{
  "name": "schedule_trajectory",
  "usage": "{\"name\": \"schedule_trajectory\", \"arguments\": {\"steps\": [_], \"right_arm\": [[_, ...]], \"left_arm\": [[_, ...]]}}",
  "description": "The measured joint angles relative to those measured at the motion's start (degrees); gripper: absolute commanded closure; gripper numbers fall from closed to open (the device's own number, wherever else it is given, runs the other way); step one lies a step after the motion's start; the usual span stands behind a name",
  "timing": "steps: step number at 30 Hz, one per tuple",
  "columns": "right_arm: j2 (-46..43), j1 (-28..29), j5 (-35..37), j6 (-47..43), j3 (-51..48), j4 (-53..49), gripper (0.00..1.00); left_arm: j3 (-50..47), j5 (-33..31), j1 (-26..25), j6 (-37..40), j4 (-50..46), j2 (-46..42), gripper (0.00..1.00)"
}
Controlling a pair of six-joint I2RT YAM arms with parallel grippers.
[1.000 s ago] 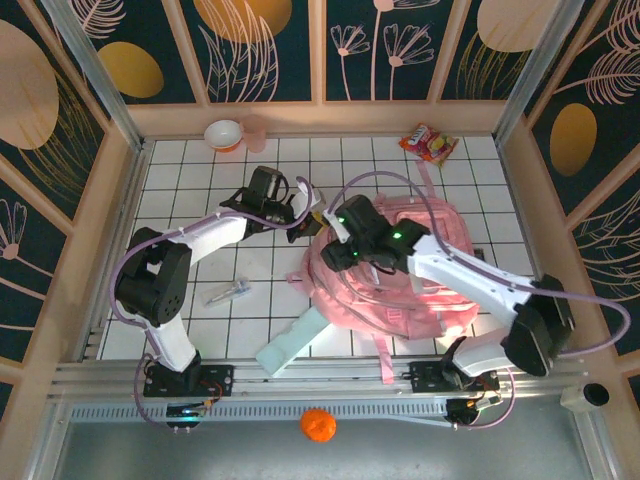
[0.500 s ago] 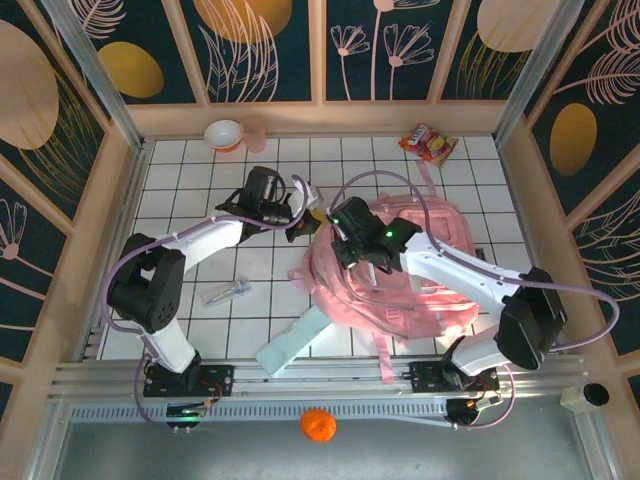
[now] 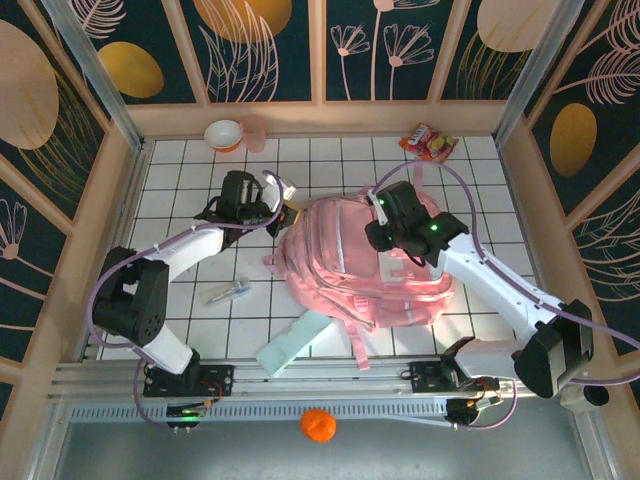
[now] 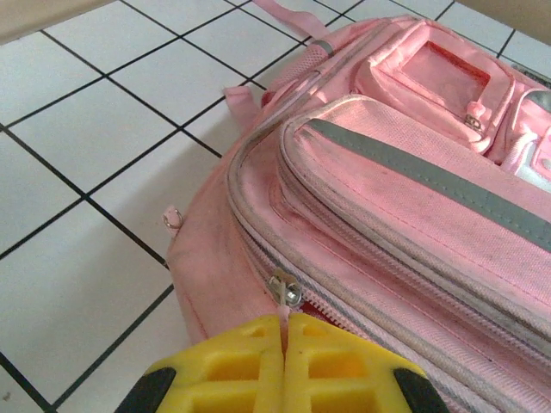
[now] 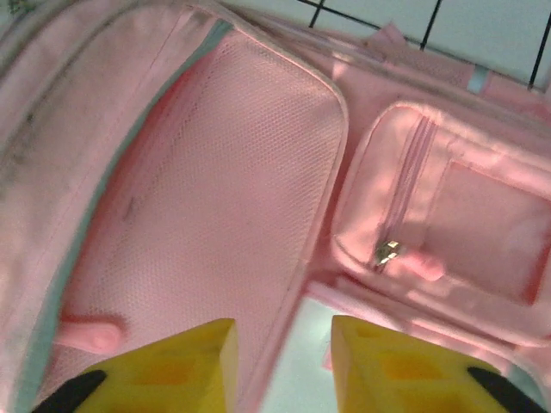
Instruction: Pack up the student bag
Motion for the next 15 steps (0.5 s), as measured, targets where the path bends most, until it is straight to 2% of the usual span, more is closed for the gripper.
{"name": "schedule_trajectory", "arguments": {"steps": [5,10,15], "right_arm": [[-4.2,1.3,-6.3,24.0,-6.6,1.6,0.57],[-13.9,9.9,-8.5,46.7,-17.2,1.1,0.56],[-18.1,12.5,-9.8,59.2,-23.8,1.4,0.55]], "left_arm": [[-0.3,-0.4,0.0,-2.7,1.5,0.4,1.00],[1.0,-1.3,-0.1,-3.1,1.6,1.1,1.00],[2.2,-2.5,-0.1,-3.2,1.4,1.9,1.00]]}}
